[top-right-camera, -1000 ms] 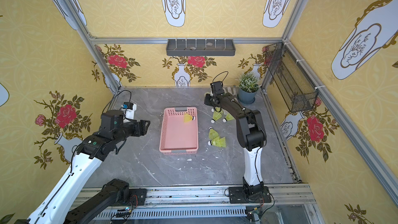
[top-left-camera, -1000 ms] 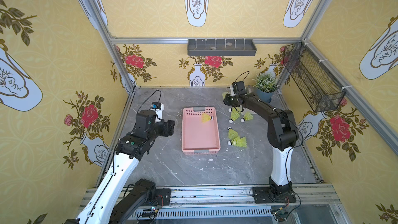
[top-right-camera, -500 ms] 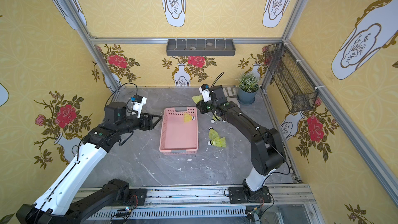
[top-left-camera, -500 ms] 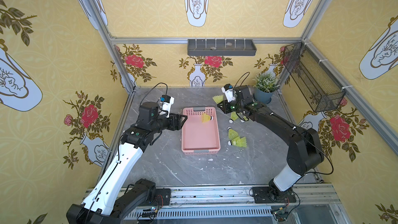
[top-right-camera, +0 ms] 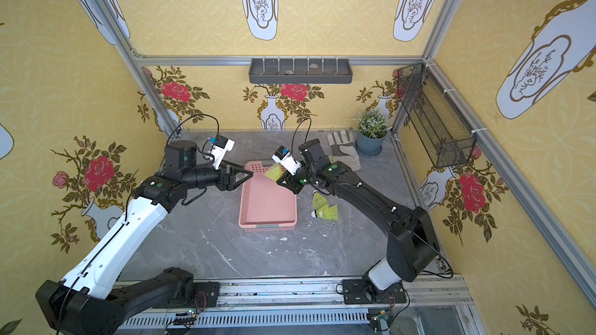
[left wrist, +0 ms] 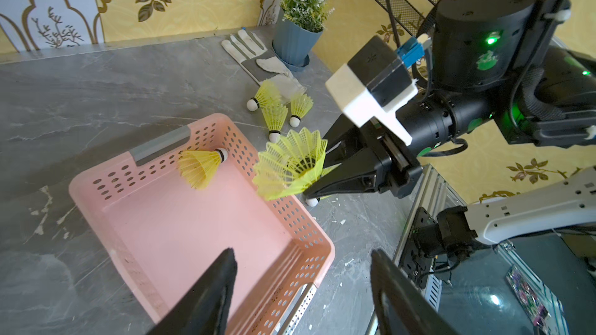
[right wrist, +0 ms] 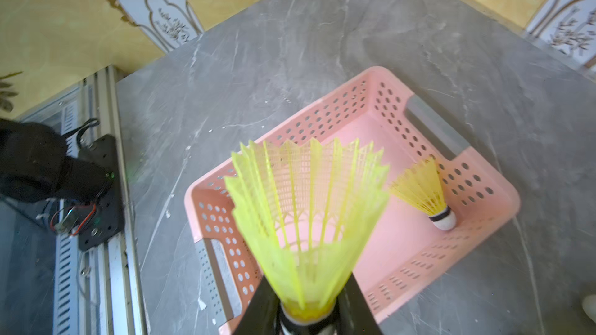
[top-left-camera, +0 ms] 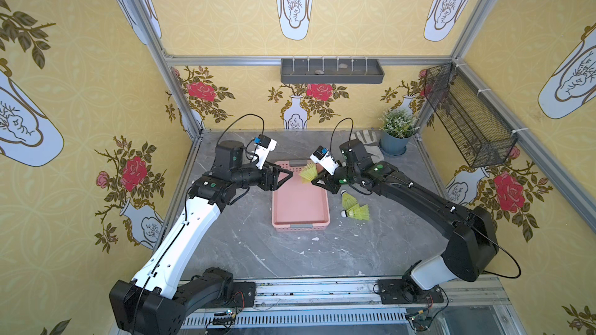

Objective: Put the shuttlecocks into the storage box
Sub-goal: Place the shuttlecock in the storage box.

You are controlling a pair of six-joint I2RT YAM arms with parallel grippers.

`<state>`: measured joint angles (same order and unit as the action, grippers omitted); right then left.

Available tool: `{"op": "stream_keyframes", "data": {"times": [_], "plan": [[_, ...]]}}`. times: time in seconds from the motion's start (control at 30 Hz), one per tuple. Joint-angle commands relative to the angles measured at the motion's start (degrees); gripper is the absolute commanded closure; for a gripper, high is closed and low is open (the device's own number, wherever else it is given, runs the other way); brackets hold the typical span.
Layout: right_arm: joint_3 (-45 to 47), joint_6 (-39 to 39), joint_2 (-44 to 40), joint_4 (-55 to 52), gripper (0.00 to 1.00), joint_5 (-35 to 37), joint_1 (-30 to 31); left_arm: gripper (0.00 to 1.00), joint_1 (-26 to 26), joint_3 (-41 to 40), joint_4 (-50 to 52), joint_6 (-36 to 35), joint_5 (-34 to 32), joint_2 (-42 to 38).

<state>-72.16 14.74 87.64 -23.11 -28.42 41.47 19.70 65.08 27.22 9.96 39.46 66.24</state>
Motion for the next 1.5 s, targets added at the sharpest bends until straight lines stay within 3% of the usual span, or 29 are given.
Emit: {"op": "stream_keyframes", "data": {"times": [0.0, 0.57, 0.83, 0.97, 1.03, 1.17, 1.27, 1.37, 1.47], "plan": [[-1.29, 4.66, -0.27, -4.08, 0.82, -4.43, 1.12, 0.33, 0.67, 1.05, 2.83, -4.50, 2.20, 0.90], [-4.00, 7.67, -0.62, -8.26, 0.80, -7.76, 3.70, 0.48, 7.45, 1.22, 6.24, -9.18, 1.27, 3.54], [-3.91, 7.69, -0.36, -8.22, 0.79, -7.51, 3.79, 0.71, 7.86, 1.67, 7.05, -9.30, 0.80, 4.59], [-3.87, 7.43, -0.45, -7.84, 0.78, -7.04, 3.74, 0.92, 7.99, 1.73, 7.05, -9.17, 1.02, 4.71], [-3.55, 7.00, -0.50, -7.28, 0.70, -5.93, 3.73, 1.00, 8.10, 1.65, 6.84, -8.84, 1.18, 4.64], [-1.51, 5.75, -1.37, -4.12, 0.54, -3.07, 3.72, 1.00, 8.31, 0.45, 3.14, -5.51, 1.48, 4.36], [0.85, 4.61, -2.81, -0.72, 0.47, -0.13, 3.58, 1.00, 8.32, -1.74, -1.92, -1.31, 1.23, 3.68], [4.41, 3.07, -5.08, 4.18, 0.46, 2.61, 2.73, 1.00, 8.39, -4.86, -8.46, 2.59, -0.22, 2.33], [8.49, 0.62, -7.65, 10.32, 0.46, 7.37, 2.04, 1.00, 8.34, -7.43, -12.91, 5.91, -5.82, 1.42]]}}
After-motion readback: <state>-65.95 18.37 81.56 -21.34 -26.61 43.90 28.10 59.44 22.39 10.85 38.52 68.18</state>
